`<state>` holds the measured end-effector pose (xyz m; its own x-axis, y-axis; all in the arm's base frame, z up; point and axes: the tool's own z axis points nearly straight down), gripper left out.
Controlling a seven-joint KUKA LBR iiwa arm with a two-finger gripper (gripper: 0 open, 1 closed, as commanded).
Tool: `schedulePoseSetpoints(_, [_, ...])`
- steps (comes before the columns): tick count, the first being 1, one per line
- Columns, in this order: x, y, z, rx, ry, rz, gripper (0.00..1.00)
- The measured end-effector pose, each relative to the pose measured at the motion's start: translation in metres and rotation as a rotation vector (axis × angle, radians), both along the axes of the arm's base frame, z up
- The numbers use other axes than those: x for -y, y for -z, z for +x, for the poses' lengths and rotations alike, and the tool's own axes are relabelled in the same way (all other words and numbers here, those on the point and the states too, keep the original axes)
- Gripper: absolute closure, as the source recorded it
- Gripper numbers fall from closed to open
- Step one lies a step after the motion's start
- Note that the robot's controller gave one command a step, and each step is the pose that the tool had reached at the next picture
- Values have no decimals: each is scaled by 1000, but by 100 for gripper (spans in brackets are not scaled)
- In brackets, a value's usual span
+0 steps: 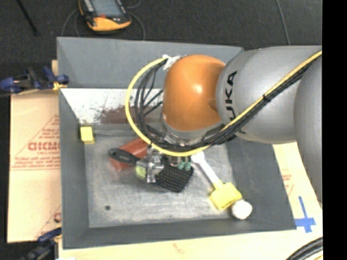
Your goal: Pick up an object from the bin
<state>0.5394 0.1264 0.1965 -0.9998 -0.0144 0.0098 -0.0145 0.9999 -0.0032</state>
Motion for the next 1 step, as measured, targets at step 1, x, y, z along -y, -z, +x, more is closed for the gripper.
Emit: schedulePoseSetpoints(1, [42, -69, -15, 5, -124, 4, 100])
